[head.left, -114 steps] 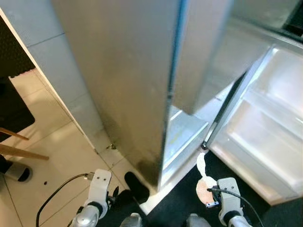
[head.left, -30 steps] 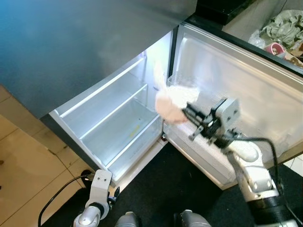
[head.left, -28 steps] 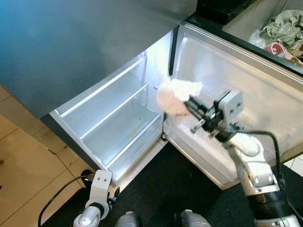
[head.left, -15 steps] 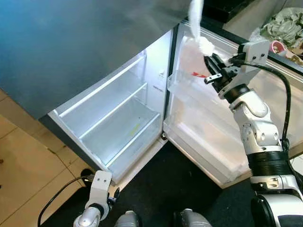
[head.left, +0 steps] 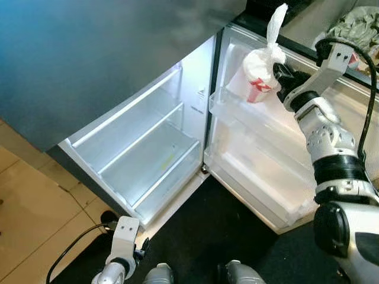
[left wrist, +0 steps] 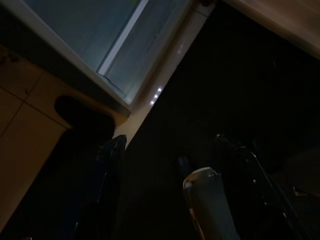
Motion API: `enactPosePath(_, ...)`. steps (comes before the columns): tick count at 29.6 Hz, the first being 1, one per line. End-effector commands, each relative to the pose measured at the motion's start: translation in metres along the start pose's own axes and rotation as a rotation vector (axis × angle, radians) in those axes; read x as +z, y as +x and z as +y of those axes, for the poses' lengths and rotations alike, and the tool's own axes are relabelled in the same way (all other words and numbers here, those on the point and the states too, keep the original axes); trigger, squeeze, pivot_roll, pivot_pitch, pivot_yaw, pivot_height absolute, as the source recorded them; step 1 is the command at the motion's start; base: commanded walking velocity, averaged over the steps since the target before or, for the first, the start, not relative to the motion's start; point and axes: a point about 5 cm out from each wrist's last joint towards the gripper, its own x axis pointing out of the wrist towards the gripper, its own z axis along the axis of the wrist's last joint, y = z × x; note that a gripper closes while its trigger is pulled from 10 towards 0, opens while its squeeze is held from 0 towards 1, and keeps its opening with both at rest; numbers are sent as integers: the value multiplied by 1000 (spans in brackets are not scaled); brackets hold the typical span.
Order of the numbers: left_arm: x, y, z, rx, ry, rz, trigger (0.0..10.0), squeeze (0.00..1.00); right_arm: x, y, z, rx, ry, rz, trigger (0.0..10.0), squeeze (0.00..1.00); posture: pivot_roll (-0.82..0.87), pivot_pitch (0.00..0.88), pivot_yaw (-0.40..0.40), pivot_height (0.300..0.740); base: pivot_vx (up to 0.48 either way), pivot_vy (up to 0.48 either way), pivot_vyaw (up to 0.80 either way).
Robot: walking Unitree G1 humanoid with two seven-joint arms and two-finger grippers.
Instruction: Restocking fridge
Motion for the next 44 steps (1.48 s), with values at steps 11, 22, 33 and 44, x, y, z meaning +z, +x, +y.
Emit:
enactPosePath(11,-6,-3,-8,-21,2,20,10000,0,-48,7,24,221,-199,301,10000,0,-46,218,-35,740,0,0,0)
enactPosePath(22,-10,-7,-6,-10,3,26,10000,0,-42,11,10,97,-225,266,10000,122,-26,232,-39,740,0,0,0)
enactPosePath(33,-10,-7,-5,-16,7,28,10000,0,-16,8,-3,59,-161,95,10000,1000,-36,236,-30,740,0,0,0)
enactPosePath(44,-10,-7,-7,-27,11,31,10000,0,35,-9,25,549,36,-197,10000,0,-45,239,-29,740,0,0,0)
